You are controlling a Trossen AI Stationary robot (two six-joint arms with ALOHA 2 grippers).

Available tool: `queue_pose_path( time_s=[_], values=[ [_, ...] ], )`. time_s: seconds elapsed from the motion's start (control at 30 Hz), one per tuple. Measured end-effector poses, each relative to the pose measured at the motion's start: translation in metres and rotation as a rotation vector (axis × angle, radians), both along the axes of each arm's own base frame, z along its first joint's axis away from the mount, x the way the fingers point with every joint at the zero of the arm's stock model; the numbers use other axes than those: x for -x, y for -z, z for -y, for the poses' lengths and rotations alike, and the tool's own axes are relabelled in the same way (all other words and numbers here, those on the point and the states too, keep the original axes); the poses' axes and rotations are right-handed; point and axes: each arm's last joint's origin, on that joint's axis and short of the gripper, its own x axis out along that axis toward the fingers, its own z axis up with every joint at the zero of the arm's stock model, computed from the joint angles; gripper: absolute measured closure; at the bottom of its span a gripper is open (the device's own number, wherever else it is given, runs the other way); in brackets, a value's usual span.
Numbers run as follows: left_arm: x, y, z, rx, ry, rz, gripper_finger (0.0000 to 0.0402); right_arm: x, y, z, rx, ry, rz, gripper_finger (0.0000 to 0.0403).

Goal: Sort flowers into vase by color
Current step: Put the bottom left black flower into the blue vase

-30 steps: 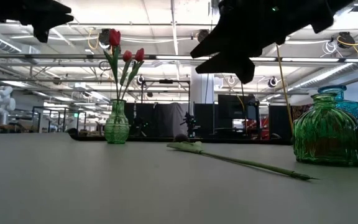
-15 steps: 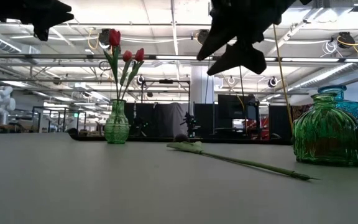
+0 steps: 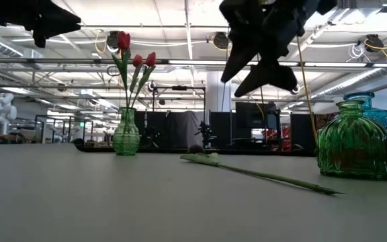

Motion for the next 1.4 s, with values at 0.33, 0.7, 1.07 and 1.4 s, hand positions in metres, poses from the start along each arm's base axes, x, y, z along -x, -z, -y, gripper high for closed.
queue_pose_path(
  time_s=[0.33,0.7,1.07,1.4],
  values=[
    [0.000,0.000,0.000,-0.001,-0.001,0.000,0.0283,-0.031,0.062,-0.007,-0.156,-0.061,-0.098,0.0220],
    [0.000,0.000,0.000,0.003,0.000,-0.001,0.0283,-0.039,0.085,-0.007,-0.180,0.047,-0.127,0.0220],
    [0.000,0.000,0.000,0.001,0.000,-0.002,0.0283,-0.043,0.083,0.014,-0.107,0.146,-0.076,0.0220],
    [0.000,0.000,0.000,0.001,0.000,-0.002,0.0283,-0.046,0.093,0.026,-0.104,0.160,-0.094,0.0220]
  ],
)
